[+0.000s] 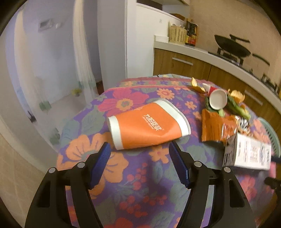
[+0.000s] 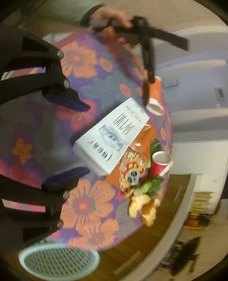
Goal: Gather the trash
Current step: 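Move the right gripper to the milk carton and the left to the orange cup, then grasp the white milk carton with the right gripper while the left grasps the orange cup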
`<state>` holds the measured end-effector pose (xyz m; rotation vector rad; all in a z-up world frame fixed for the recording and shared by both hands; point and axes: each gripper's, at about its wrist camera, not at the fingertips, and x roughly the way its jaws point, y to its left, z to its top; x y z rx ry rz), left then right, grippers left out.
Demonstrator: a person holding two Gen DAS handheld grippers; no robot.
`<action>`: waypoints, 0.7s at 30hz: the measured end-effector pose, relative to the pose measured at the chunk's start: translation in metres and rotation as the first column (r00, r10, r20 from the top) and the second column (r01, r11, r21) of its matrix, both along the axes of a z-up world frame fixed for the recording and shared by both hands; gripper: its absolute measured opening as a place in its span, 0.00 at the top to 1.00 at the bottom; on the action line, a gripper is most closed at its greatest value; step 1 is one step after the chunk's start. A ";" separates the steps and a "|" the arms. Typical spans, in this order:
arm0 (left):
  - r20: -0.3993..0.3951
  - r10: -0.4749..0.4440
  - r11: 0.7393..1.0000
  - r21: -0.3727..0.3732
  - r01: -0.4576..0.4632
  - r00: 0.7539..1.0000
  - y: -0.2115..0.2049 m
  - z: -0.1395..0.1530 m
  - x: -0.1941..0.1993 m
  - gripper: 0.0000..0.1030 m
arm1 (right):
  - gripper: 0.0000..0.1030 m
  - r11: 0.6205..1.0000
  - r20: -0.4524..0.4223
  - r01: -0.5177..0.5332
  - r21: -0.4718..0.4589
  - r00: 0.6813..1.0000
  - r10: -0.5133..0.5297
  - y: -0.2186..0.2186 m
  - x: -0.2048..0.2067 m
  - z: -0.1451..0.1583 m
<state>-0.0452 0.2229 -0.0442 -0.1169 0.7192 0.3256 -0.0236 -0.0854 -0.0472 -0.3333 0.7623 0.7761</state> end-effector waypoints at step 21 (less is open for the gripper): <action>-0.325 -0.175 0.811 0.488 0.323 0.929 -0.047 -0.022 0.041 0.47 | 0.17 0.981 0.101 -0.180 -0.072 0.977 0.186 0.036 0.035 -0.005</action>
